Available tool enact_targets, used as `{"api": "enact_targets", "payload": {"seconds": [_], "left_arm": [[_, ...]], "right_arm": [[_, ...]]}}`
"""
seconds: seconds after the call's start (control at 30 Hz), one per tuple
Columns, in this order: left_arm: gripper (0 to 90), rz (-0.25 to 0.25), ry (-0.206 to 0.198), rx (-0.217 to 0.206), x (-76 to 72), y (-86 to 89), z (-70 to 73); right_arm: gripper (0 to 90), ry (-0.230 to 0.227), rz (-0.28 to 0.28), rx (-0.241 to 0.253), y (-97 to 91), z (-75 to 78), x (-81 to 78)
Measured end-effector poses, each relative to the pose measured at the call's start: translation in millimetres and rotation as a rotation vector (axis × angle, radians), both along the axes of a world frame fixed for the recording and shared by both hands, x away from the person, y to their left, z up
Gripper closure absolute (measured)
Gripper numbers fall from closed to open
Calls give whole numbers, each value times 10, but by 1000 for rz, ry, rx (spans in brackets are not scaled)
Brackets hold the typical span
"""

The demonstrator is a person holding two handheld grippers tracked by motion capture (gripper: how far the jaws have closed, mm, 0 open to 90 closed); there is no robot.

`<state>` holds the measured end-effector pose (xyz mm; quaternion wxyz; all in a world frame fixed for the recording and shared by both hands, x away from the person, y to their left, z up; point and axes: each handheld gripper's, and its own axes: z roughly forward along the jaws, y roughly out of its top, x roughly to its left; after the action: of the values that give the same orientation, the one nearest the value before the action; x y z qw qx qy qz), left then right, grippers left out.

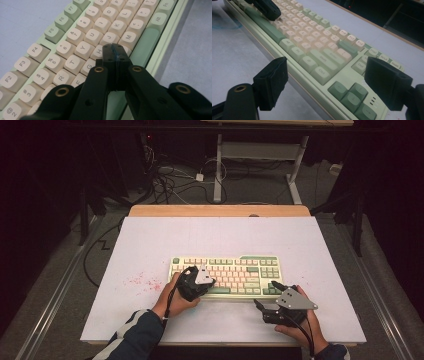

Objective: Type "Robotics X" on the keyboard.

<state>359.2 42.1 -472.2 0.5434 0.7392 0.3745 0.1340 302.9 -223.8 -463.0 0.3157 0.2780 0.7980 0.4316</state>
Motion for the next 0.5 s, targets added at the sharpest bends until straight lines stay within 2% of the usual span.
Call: {"api": "enact_targets", "payload": {"seconds": [0.27,0.37,0.4,0.43,0.5], "left_arm": [[845,7,-55,-25,-22,53,77],[807,15,-82,-39,-29,95,112],[751,20,-98,-45,-34,113,125],[751,21,-108,-54,-40,133,141],[715,4,-131,-67,-63,189,175]], "right_arm": [[197,-4,-6,1,-14,9,3],[197,-5,-7,1,-19,10,3],[197,-5,-9,2,-23,12,5],[197,-5,-9,2,-23,12,5],[197,-5,-13,1,-30,15,8]]}}
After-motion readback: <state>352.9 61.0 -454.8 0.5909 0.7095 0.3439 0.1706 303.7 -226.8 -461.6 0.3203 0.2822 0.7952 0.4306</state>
